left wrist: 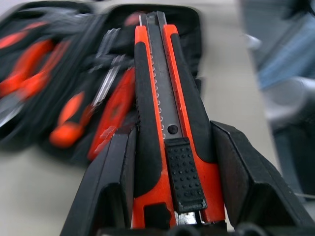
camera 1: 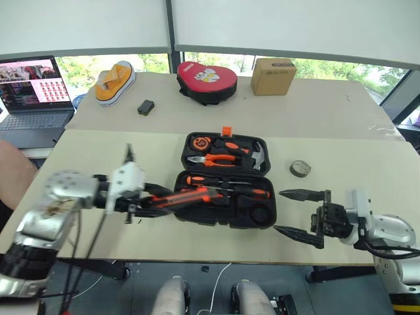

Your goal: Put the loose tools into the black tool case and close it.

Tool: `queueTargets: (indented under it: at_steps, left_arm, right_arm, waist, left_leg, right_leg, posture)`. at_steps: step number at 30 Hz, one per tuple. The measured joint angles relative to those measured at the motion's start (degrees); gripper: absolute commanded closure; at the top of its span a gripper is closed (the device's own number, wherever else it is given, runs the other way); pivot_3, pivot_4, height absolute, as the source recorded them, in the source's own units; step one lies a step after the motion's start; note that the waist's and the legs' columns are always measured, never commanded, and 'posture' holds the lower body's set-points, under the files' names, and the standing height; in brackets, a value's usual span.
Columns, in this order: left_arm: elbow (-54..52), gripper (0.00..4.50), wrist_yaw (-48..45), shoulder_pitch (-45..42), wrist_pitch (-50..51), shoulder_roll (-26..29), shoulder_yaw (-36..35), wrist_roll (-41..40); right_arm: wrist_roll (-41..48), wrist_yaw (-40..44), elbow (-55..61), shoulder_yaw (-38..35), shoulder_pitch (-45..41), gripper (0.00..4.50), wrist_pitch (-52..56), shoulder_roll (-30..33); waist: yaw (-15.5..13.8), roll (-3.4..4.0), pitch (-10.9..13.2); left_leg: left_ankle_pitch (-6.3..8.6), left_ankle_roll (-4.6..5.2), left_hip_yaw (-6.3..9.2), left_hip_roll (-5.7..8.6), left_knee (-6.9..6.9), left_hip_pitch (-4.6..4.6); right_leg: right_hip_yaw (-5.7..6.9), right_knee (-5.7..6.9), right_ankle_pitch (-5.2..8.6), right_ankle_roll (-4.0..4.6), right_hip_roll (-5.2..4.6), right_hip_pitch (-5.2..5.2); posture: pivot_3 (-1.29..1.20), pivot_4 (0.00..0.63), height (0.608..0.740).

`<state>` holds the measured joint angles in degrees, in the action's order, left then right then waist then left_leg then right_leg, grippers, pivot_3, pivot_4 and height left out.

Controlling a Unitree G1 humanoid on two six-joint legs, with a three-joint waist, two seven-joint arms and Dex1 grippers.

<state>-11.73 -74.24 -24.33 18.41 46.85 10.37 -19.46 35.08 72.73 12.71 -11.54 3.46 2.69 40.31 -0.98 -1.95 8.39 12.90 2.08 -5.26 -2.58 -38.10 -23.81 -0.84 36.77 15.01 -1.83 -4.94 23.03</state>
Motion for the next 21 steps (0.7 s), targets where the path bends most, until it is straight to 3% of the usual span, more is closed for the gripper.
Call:
queueTargets:
  at_steps: [4, 8, 20, 21]
  left_arm:
    - [0.11, 2.71, 1.82, -3.42, 4.12, -2.72, 5.65, 3.48]
    - [2.83, 2.71, 0.78, -5.13, 2.08, -3.05, 10.21, 8.05]
    - [9.40, 2.71, -0.05, -8.66, -4.06, -7.65, 12.57, 13.95]
    - [9.47, 2.21, 0.05, -8.66, -3.53, -8.24, 12.55, 13.84]
  right_arm:
    - [0.20, -0.52, 2.40, -0.96, 2.35, 0.00, 0.42, 0.19]
    - [0.71, -2.06, 4.40, -1.82, 3.97, 0.00, 0.75, 0.18]
    - [1.22, -5.38, 6.58, -3.17, 4.87, 0.00, 1.14, 0.10]
    - [1.22, -5.41, 6.59, -3.17, 4.86, 0.00, 1.21, 0.10]
  waist:
    - [0.63, 0.00, 0.00]
    - [0.56, 0.01, 0.00]
    - [0.20, 0.01, 0.00]
    - [0.20, 0.01, 0.00]
  left_leg:
    - [0.01, 0.00, 0.11, -0.23, 0.00, -0.03]
    - [-0.01, -0.03, 0.14, -0.28, 0.00, 0.00]
    - [-0.02, -0.05, 0.14, -0.25, -0.10, 0.00]
    - [-0.02, -0.05, 0.15, -0.25, -0.11, 0.01]
  right_leg:
    - [-0.13, 0.00, 0.02, -0.03, 0.42, 0.07]
    - [-0.12, 0.12, 0.04, 0.02, 0.52, 0.10]
    - [-0.12, 0.11, 0.04, 0.02, 0.48, 0.03]
    - [-0.12, 0.12, 0.04, 0.02, 0.48, 0.02]
  posture:
    - [0.00, 0.150, 0.740]
    - [0.00, 0.150, 0.740]
    - [0.00, 0.150, 0.740]
    - [0.00, 0.150, 0.740]
